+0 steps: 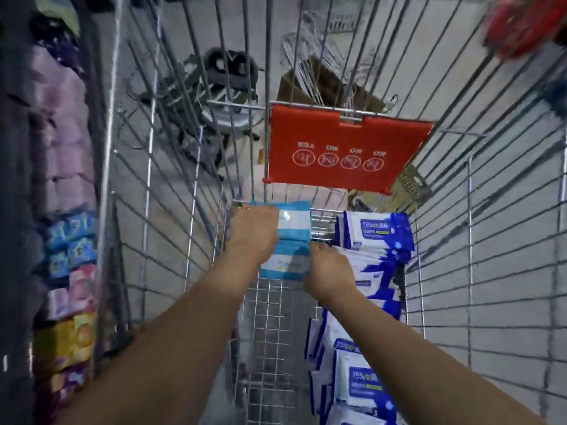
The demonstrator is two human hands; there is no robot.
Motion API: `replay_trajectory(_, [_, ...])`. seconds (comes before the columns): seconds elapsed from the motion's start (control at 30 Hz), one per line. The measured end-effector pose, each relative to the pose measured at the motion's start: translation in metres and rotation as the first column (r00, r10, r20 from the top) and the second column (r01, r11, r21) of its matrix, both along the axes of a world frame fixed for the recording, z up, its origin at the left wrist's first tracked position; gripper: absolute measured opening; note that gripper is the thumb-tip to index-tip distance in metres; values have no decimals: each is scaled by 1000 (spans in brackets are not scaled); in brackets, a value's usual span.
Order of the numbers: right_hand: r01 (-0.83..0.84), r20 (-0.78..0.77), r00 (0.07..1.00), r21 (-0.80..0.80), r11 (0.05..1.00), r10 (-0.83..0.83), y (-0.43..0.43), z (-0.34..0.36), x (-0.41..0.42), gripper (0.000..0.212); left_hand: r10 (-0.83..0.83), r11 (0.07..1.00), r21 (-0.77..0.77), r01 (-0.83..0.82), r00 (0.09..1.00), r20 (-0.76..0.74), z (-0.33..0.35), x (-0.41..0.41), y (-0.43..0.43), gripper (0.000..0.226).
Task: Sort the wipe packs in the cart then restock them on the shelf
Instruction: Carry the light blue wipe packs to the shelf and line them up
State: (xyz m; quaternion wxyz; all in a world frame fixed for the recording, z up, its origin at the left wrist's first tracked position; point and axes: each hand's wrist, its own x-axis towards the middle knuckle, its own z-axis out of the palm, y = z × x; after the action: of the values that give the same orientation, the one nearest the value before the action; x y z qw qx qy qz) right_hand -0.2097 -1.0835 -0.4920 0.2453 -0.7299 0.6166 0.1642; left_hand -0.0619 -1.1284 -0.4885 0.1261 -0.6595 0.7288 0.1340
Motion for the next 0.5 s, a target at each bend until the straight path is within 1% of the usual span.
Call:
replay_trajectory(0.1, [-32,-8,999,-82,996,31,-13,-22,2,45,2,1000,-27,-3,999,-50,-31,-5,-8,52])
replay_trajectory(0.17, [-61,-52,997,-108,992,55,-17,-32,1,44,5,996,-92,-13,996,-94,-43,-6,-6,56])
replay_trajectory(0.23, [-126,-90,989,-125,984,115,-12,-38,1,39,29,991,-125,-46,991,-130,-49,-6,-2,61])
replay_trajectory(0.27, [-170,-71,985,-179,969,160,-7,-40,1,34,38,992,-118,-53,991,-126,-51,-6,0,63])
replay_trajectory(0.3, [-187,-39,982,-243,952,183,-3,-41,0,31,38,994,-97,-48,994,-103,-54,-6,0,66])
replay_trajectory(0.33, [-178,5,982,-275,945,186,1,-41,-1,31,28,996,-79,-34,997,-74,-54,-6,-1,68])
replay_trajectory(0.4, [-189,110,968,-264,946,224,7,-40,-5,35,10,997,-73,-14,999,-48,-53,-7,-8,73])
replay_trajectory(0.43, [-201,153,955,-299,933,255,9,-38,-10,39,9,997,-70,-13,999,-52,-51,-7,-11,77])
replay_trajectory(0.5, [-172,234,934,-365,915,269,12,-29,-19,54,6,999,-44,-9,998,-63,-46,-10,-13,85])
